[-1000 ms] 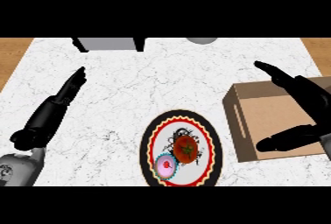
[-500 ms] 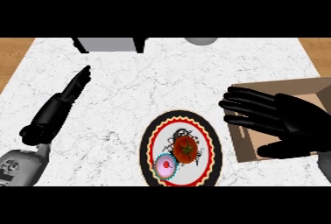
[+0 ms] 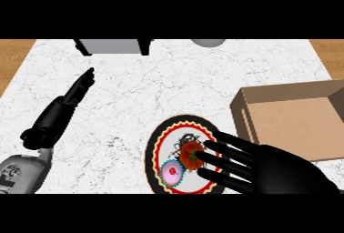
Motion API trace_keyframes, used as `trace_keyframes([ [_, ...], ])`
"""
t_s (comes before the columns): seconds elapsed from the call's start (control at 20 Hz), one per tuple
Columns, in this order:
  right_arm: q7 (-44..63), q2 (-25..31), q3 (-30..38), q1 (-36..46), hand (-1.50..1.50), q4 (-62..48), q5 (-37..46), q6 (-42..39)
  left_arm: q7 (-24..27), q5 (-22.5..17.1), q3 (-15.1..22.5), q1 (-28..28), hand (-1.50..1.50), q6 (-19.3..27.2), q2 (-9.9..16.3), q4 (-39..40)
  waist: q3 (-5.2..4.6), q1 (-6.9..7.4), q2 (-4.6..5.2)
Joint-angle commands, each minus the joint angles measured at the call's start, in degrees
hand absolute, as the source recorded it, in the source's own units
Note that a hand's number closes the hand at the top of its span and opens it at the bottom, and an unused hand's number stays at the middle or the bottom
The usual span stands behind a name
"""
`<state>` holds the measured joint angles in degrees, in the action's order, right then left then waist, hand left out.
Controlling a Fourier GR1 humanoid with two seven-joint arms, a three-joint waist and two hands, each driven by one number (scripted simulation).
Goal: Pick the tomato from the plate and place it in the cardboard box
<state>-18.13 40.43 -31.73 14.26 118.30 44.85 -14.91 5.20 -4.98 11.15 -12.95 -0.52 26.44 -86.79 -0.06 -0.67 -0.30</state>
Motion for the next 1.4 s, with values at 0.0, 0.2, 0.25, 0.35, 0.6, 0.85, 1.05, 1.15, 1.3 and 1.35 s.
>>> trace_keyframes([
  [0.0, 10.09, -0.25, -4.87, -5.06, -1.50, 9.26, 7.58, -4.59, -0.13, 1.59, 0.57, 2.61, 0.00, 0.39, -0.81, -2.40, 0.02, 0.08, -0.08],
  [0.2, 14.45, -6.02, -8.15, -4.93, -1.50, 8.84, 11.28, -10.02, -0.92, 2.02, -0.78, -0.71, 0.00, -1.41, -2.81, 0.88, 0.03, 0.30, 0.20],
  [0.25, 13.88, -7.57, -11.01, -5.99, -1.50, 5.59, 14.74, -7.31, -3.16, 0.06, -2.76, 1.62, 0.00, -2.27, -0.50, -5.80, 0.06, 0.79, 0.12],
  [0.35, 13.21, -10.86, -9.35, -4.65, -1.50, 2.98, 14.96, -8.94, -2.44, 2.18, -2.51, -0.69, 0.00, -2.97, -2.79, -2.38, 0.06, 0.68, 0.26],
  [0.6, 12.82, -9.86, -11.99, -9.27, -1.50, 1.19, 23.49, -4.08, 0.49, 3.49, -4.50, 3.00, 0.00, -3.82, -2.69, -2.63, 0.08, 0.61, 0.21],
  [0.85, 9.18, -14.98, -7.18, -6.33, -1.50, -4.57, 23.48, -2.98, -1.26, 5.13, -5.10, 2.12, 0.00, -4.92, -5.59, -2.11, 0.07, 0.73, 0.28],
  [1.05, 10.45, -17.85, -10.15, -8.24, -1.50, -5.76, 29.08, -2.28, 0.65, 6.33, -6.71, -1.03, 0.00, -6.97, -6.81, 2.94, 0.06, 0.54, 0.30],
  [1.15, 8.33, -17.60, -9.23, -8.84, -1.50, -9.36, 30.48, 1.52, 0.07, 6.84, -6.87, 1.91, 0.00, -7.47, -6.37, -0.62, 0.07, 0.71, 0.27],
  [1.3, 10.27, -20.03, -9.49, -8.27, -1.50, -10.61, 33.54, 0.20, -3.90, 6.51, -7.57, -0.45, 0.00, -7.96, -7.09, -3.50, 0.07, 0.70, 0.25],
  [1.35, 9.66, -21.87, -7.81, -6.92, -1.50, -11.25, 32.58, -1.80, -3.96, 6.92, -8.29, -0.05, 0.00, -8.73, -7.03, -2.61, 0.07, 0.72, 0.27],
])
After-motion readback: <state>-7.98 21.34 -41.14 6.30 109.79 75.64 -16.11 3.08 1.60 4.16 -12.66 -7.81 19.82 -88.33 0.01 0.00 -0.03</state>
